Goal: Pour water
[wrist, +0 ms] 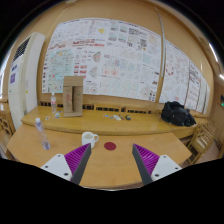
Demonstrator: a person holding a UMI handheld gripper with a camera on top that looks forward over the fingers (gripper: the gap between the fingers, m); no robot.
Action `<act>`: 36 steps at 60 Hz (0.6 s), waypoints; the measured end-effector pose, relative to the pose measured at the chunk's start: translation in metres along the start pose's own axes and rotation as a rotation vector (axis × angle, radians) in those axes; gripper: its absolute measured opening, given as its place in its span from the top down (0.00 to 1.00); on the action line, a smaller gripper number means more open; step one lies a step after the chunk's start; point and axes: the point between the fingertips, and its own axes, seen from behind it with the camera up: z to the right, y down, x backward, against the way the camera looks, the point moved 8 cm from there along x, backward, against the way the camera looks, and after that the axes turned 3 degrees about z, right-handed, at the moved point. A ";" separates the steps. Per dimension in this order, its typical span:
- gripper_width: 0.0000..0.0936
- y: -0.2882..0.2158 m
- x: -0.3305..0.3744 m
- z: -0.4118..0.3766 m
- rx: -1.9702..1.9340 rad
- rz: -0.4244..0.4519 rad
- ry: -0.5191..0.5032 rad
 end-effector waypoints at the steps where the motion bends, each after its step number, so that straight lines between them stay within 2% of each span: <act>1: 0.09 0.000 0.000 0.000 -0.002 0.000 0.001; 11: 0.09 0.023 0.001 -0.008 0.002 -0.033 0.004; 20: 0.08 0.069 0.004 -0.037 0.031 -0.092 -0.021; 30: 0.09 0.132 0.009 -0.117 0.042 -0.176 -0.093; 36: 0.09 0.153 0.001 -0.185 0.041 -0.208 -0.140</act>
